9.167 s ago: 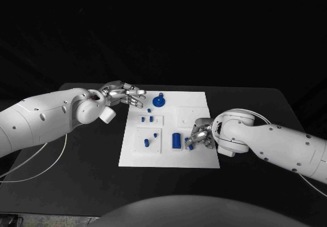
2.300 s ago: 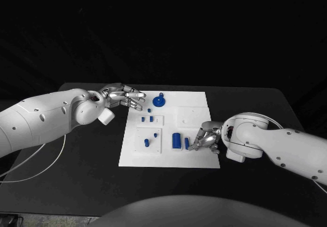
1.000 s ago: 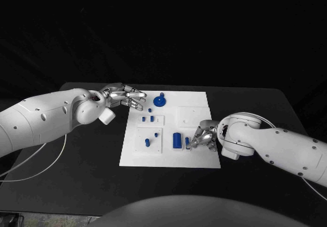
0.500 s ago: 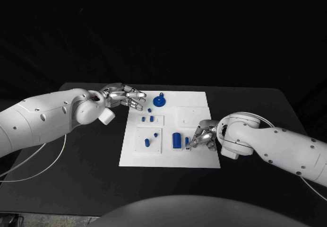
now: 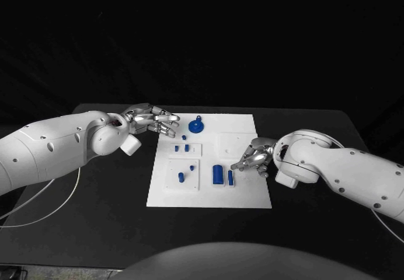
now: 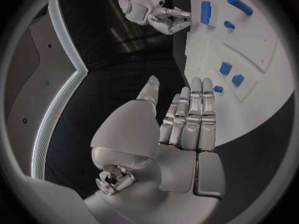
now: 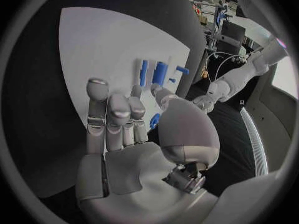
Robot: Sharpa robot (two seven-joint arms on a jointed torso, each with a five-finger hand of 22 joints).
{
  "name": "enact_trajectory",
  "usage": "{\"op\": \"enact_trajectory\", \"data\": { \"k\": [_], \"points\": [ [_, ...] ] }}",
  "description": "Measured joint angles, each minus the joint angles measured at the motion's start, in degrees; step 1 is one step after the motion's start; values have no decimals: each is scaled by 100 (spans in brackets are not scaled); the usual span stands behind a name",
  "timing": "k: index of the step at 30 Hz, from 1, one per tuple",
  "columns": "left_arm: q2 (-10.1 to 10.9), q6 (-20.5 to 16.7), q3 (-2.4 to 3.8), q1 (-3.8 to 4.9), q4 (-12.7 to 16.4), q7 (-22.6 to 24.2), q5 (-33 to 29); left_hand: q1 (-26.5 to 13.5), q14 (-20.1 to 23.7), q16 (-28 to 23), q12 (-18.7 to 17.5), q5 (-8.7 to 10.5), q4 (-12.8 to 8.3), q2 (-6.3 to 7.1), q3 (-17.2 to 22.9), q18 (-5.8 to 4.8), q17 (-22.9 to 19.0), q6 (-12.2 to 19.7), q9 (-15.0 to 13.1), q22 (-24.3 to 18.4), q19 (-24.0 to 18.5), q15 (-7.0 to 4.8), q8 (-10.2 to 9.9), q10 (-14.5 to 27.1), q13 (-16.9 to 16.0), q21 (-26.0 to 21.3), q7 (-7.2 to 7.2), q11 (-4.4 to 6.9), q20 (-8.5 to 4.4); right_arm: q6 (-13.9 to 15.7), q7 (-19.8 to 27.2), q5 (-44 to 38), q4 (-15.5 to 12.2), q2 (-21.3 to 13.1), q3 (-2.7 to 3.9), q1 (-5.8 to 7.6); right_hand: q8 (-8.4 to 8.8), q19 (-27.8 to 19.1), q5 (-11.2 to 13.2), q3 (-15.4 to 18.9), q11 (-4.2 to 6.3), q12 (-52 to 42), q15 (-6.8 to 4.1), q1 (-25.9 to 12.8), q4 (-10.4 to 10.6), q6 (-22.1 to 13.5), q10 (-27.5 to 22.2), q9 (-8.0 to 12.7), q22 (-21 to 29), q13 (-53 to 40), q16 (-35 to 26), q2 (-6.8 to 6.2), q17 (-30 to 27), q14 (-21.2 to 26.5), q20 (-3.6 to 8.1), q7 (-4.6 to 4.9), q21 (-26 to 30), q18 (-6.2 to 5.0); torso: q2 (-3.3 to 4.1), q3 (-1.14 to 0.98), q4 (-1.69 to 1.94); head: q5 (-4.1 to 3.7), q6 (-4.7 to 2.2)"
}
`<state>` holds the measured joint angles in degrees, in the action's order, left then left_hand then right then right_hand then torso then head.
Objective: Assemble the parts on the task board
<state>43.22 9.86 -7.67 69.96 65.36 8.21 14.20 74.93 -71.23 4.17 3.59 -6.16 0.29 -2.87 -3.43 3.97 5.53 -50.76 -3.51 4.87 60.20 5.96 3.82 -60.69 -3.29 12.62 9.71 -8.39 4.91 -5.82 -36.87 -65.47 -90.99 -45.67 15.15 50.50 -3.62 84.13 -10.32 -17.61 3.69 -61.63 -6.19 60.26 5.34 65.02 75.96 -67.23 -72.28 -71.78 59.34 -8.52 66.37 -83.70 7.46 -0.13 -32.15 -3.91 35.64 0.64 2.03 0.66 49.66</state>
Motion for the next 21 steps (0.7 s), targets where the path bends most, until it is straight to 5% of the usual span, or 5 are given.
{"op": "enact_trajectory", "data": {
  "k": [6,9,16,19,21],
  "points": [
    [16,-151,10,4,-4,90,-27,0,0,0,0,0,-23,0,23,0,3,-72,0,0,0,0,0,0,0,0,-13,0,0,257,320,544,405,-8,240,37,0,0,-729,749,-22,32,0,122,-248,-39,-23,153,35,38,-93,303,-58,0,0,39,122,0,-60,6,-2,-44,-225],
    [9,-246,13,39,-38,158,-78,0,0,0,0,0,-39,0,39,0,2,-124,0,0,0,0,0,-22,0,0,-20,22,0,462,704,840,831,64,291,138,0,0,-1352,1350,-43,99,0,210,-457,-116,-48,301,103,93,-176,612,-124,0,0,68,299,0,-110,12,-2,-71,-399],
    [-142,-549,19,152,-253,341,-330,31,0,0,0,0,-57,-31,57,0,-3,-299,0,0,0,0,0,-60,0,0,-51,51,0,1051,2012,1642,2017,431,327,377,0,-20,-1661,1923,-111,1510,59,519,-882,-284,-677,851,1057,1251,-1638,944,-1053,208,-45,135,1842,1,-253,24,-7,-135,-755],
    [-253,-749,19,198,-395,419,-447,31,167,-33,0,0,-57,-31,57,0,-67,-373,0,-2,-16,19,0,-84,0,-4,-54,42,16,1298,2609,2090,2586,663,334,470,0,-121,-1743,1951,-204,2163,167,521,-965,-448,-885,1349,1698,1959,-2428,1001,-1495,408,-177,239,2444,1,-324,29,-7,-161,-906],
    [-337,-876,19,226,-499,463,-501,54,406,-40,0,-22,-57,-54,57,0,-143,-441,-4,-33,-105,89,0,-84,0,-76,-70,42,105,1422,2934,2370,2916,813,337,517,-27,-654,-1743,1874,-386,2880,371,535,-1042,-670,-1125,2139,2445,2758,-3352,1049,-2104,698,-388,401,2754,1,-376,32,-7,-168,-997]
  ]
}}
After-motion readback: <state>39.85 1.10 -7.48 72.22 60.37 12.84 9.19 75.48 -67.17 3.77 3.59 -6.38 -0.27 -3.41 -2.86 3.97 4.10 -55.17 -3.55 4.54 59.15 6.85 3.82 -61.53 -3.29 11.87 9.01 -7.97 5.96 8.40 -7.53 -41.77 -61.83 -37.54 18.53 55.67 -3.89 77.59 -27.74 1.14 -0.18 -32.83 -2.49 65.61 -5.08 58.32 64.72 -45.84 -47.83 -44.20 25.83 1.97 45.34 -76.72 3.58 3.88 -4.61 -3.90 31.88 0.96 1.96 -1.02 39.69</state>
